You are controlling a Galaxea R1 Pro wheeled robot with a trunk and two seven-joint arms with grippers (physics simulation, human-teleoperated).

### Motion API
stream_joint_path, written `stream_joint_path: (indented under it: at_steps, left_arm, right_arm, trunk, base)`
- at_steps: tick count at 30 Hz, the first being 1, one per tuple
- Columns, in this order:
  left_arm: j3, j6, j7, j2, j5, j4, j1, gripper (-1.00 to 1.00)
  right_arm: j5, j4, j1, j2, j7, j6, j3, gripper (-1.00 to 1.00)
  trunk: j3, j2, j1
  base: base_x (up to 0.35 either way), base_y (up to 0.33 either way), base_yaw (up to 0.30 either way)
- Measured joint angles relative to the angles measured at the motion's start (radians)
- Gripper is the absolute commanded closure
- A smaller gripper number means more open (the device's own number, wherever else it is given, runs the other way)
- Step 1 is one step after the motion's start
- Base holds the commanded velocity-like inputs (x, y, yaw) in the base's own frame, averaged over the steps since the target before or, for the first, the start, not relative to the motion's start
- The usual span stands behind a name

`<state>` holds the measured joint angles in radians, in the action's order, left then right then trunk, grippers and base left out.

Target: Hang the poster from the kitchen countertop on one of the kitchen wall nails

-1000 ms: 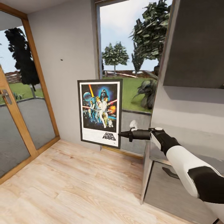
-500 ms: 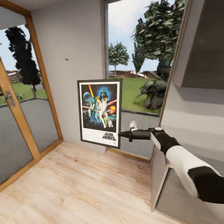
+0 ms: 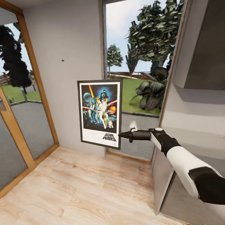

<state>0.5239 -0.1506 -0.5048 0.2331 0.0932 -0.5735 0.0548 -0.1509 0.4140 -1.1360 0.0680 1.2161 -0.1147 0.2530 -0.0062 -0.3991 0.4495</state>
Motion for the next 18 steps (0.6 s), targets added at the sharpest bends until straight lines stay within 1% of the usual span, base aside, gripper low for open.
stream_joint_path:
  at_steps: [2, 3, 5, 6, 8, 9, 11, 13, 18]
  left_arm:
    - [0.000, -0.001, -0.008, 0.000, -0.001, 0.000, 0.000, -1.00]
    - [0.001, -0.001, -0.063, 0.001, 0.000, 0.000, 0.000, -1.00]
    - [0.002, -0.001, -0.082, 0.001, 0.000, -0.001, 0.000, -1.00]
    - [0.003, 0.000, -0.093, 0.002, 0.000, -0.001, 0.000, -1.00]
    - [0.003, 0.000, -0.097, 0.002, 0.000, -0.001, 0.000, -1.00]
    - [0.005, 0.000, -0.100, 0.005, 0.000, -0.001, 0.000, -1.00]
    - [0.005, 0.000, -0.101, 0.009, 0.000, -0.001, 0.000, -1.00]
    - [0.005, 0.001, -0.102, 0.012, 0.000, -0.001, 0.000, -1.00]
    - [0.005, 0.001, -0.102, 0.013, 0.000, 0.000, 0.000, -1.00]
  right_arm:
    - [0.001, 0.000, 0.000, -0.001, 0.000, 0.000, 0.000, 1.00]
    - [0.001, 0.000, 0.000, -0.002, 0.000, 0.000, 0.000, 1.00]
    - [0.002, 0.000, 0.000, -0.002, -0.001, 0.000, 0.001, 1.00]
    - [0.002, 0.000, 0.000, -0.006, -0.001, 0.000, 0.001, 1.00]
    - [0.003, 0.001, 0.000, -0.012, -0.002, 0.000, 0.001, 1.00]
    - [0.003, 0.002, 0.000, -0.020, -0.003, 0.001, 0.001, 1.00]
    - [0.004, 0.010, 0.000, -0.024, -0.008, 0.001, 0.001, 1.00]
    - [0.005, 0.050, 0.000, -0.031, -0.045, 0.001, 0.001, 1.00]
    - [0.006, 0.065, 0.000, -0.034, -0.054, 0.000, 0.003, 1.00]
  trunk:
    - [0.002, 0.000, 0.000]
    - [0.003, -0.001, 0.000]
    - [0.005, 0.000, 0.000]
    - [0.006, 0.000, 0.000]
    - [0.008, 0.000, 0.000]
    - [0.009, 0.000, 0.000]
    - [0.011, 0.000, 0.000]
    - [0.012, -0.001, 0.000]
    - [0.015, 0.000, 0.000]
  base:
    - [0.007, 0.119, -0.237]
    - [0.002, 0.234, -0.240]
    - [0.001, 0.261, -0.241]
    - [0.000, 0.280, -0.242]
    - [0.007, 0.290, -0.243]
    - [0.045, 0.295, -0.242]
    - [0.110, 0.303, -0.240]
    - [0.186, 0.311, -0.236]
    - [0.201, 0.312, -0.234]
